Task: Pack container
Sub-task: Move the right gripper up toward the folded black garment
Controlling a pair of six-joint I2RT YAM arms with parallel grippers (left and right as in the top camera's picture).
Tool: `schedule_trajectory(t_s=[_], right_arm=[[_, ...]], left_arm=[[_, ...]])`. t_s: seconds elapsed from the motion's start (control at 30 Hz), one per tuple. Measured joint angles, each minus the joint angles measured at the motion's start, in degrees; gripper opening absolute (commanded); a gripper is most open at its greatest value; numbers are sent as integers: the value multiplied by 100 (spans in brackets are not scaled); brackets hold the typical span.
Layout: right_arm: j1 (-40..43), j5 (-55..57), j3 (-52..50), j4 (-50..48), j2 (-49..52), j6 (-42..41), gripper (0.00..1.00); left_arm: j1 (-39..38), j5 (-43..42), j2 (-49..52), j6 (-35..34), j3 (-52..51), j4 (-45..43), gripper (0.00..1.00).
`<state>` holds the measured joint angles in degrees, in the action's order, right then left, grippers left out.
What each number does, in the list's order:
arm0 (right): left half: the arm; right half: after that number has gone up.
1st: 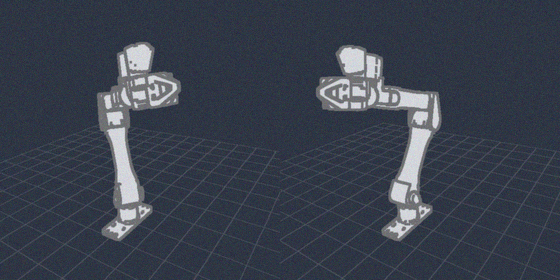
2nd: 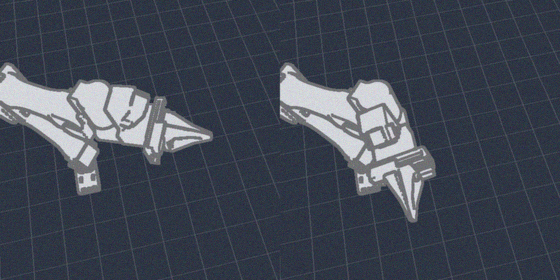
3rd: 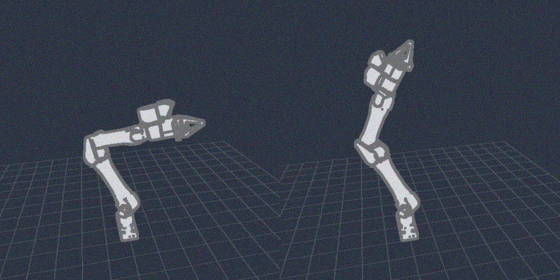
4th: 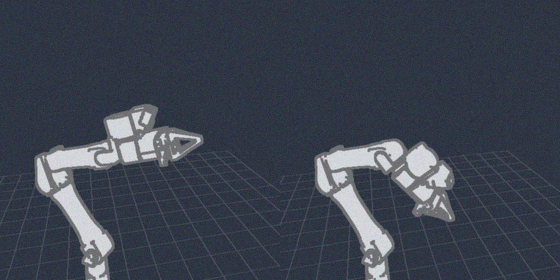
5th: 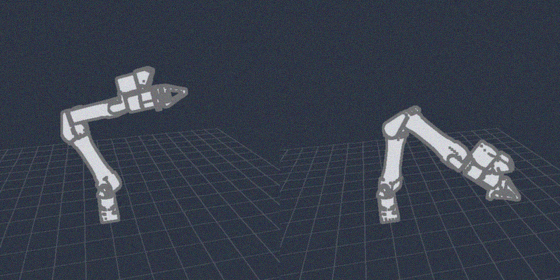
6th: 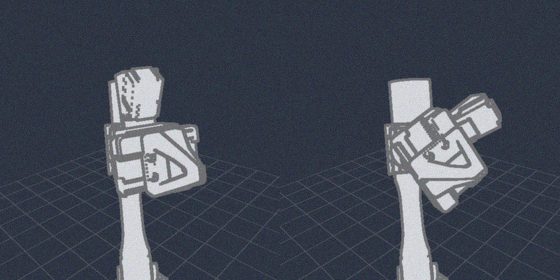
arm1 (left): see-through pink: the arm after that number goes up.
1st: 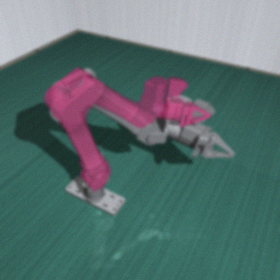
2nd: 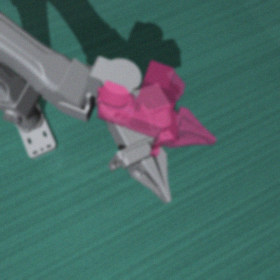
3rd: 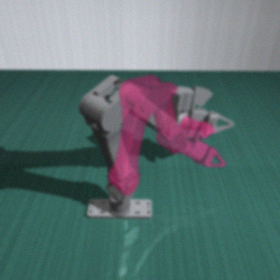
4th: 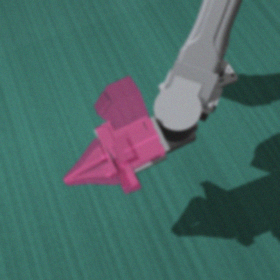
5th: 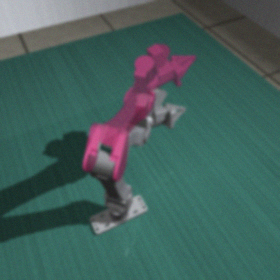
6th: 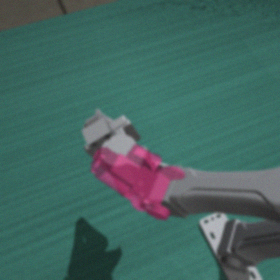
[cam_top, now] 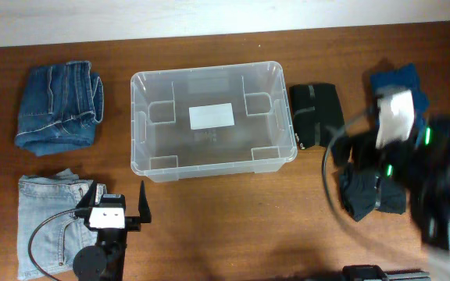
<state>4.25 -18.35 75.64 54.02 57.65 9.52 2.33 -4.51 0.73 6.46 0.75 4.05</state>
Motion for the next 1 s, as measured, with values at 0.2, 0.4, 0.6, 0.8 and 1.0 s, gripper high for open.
schedule_trajectory(t_s=[0.2, 0.4, 0.6, 0.8, 1.0], right_arm=[[1259, -1237, 2406, 2341, 2544, 916, 99], [1849, -1635, 3429, 2922, 4210, 715, 99], [1934, -1716, 3451, 2892, 5259, 863, 98], [1934, -1733, 3453, 2782, 6275, 1198, 98], [1934, -1738, 3458, 2691, 6924, 1696, 98]], left_arm=[[0, 0, 0, 0, 0, 0, 99], [0, 0, 0, 0, 0, 0, 99], [0, 0, 0, 0, -2, 0, 99], [0, 0, 0, 0, 0, 0, 99], [0, 0, 0, 0, 0, 0, 99]])
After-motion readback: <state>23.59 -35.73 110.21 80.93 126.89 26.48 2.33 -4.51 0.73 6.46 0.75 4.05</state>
